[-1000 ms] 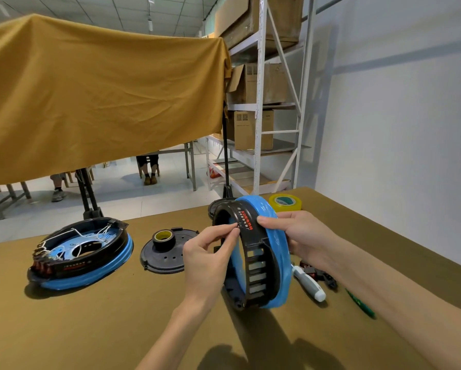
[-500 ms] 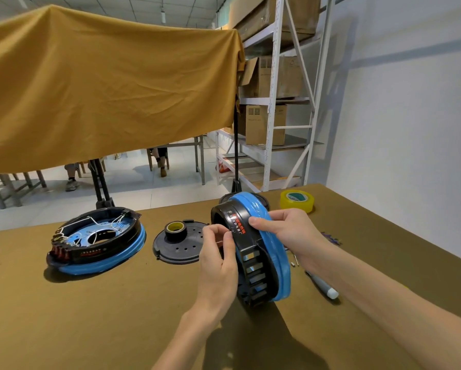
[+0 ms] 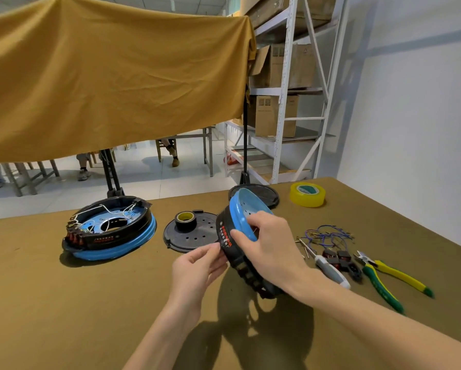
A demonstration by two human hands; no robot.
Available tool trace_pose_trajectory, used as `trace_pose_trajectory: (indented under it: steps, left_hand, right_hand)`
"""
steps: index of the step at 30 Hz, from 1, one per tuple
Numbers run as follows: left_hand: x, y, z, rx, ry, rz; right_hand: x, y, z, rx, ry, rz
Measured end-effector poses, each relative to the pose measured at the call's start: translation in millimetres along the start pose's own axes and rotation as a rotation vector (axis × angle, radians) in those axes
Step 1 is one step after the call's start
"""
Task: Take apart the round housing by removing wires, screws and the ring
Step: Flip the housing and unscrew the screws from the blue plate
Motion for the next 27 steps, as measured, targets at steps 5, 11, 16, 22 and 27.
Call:
trace_pose_trajectory:
  steps: [5,11,16,22,27]
  left_hand:
    - [4,11,16,0.307,0.176,0.089]
    - [1,10,18,0.416,0.235,0.137]
    - [-4,12,20,0.377,0.193,0.081]
    - [-17,4,53,-0.182,0.133,0.055]
    - [-49,-46,84,-0.297,0.223,0.132]
  right_hand:
    - [10,-16,7,-0.002,0.053,0.024]
    - [-7,-8,4,-0.029,0.049,0.067]
    - [-9,-3,-2,-0.037,0.055,0.095]
    - [-34,49,-18,-0.138,0.010,0.072]
    - [-44,90,-21,-0.071,0.092,-0.031]
Point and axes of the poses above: each hand's wrist, its own x-axis away from the middle knuckle, its own y-axis out of the back of the hand, z = x × y, the point moved 5 cm from there along -x, towards the middle knuckle, and after that the axes turned 5 degrees about z, right-handed, at the moved point
